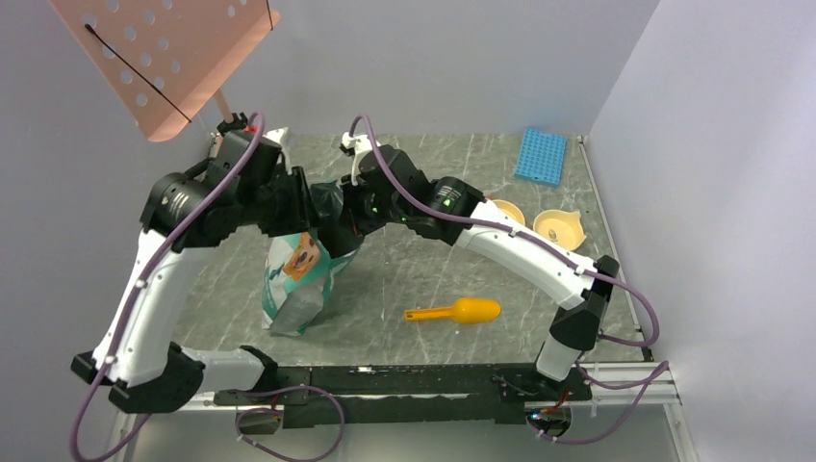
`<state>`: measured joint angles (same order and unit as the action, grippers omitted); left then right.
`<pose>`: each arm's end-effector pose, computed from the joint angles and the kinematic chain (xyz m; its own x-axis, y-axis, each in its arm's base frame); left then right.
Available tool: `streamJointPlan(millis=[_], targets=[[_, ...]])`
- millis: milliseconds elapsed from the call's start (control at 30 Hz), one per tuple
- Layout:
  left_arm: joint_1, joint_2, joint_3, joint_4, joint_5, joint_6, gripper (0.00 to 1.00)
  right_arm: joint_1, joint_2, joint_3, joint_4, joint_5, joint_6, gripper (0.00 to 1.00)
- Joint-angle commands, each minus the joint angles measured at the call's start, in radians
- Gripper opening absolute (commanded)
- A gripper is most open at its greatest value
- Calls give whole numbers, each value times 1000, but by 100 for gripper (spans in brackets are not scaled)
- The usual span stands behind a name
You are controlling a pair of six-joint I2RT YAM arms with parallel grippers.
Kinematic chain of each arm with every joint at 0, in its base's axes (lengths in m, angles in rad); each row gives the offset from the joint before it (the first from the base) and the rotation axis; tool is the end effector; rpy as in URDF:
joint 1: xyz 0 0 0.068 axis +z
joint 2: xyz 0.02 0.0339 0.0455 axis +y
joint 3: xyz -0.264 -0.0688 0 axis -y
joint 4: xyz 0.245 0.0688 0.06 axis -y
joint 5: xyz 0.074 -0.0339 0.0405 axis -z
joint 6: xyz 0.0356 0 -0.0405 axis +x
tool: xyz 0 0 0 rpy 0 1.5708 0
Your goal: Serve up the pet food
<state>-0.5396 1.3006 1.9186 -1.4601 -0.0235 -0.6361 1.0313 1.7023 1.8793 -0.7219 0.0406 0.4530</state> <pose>0.1612 -0.0956 0.4770 -0.8120 -0.2059 -0.5461 0.0222 0.9241 -0.3815 0.1959 0.3244 0.4206 -0.6068 -0.1622 -0.7781 -0.6382 0.6829 0.3554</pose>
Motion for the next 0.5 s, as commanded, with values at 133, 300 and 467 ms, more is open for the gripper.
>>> streamJointPlan(millis=[133, 300, 467], targets=[[-26, -16, -31, 43, -159, -42, 44, 8, -22, 101, 84, 4, 57, 0], [-26, 0, -41, 66, -190, -11, 50, 24, -34, 81, 85, 25, 68, 0], [-26, 82, 105, -26, -224, 42, 12, 23, -62, 29, 79, 90, 84, 0]])
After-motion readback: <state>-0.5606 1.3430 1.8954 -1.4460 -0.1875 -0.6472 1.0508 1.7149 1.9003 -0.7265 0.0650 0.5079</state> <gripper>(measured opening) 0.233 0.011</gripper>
